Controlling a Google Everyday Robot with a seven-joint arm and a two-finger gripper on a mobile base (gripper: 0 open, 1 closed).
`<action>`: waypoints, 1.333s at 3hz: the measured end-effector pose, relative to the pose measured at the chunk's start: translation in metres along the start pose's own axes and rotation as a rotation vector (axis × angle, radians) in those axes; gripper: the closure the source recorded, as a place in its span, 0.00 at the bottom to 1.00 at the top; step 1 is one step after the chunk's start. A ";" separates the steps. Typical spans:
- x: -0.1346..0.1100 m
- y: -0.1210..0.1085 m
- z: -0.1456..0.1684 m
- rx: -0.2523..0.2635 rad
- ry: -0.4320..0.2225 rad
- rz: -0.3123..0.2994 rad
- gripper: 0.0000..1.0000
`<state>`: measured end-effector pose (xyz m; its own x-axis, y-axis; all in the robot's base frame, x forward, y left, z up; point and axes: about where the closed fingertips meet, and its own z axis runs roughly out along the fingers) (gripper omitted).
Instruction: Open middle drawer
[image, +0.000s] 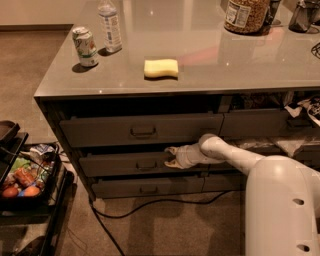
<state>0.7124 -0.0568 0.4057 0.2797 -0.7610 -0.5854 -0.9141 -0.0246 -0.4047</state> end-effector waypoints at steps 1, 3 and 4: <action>-0.001 0.002 0.000 -0.012 -0.005 0.010 1.00; -0.003 0.005 0.000 -0.038 -0.012 0.024 1.00; -0.007 0.003 0.000 -0.048 -0.013 0.031 0.82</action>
Offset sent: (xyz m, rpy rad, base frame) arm -0.1292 -0.0044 0.0302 0.0768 0.5638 0.1398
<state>0.7077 -0.0516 0.4078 0.2550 -0.7532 -0.6063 -0.9353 -0.0330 -0.3523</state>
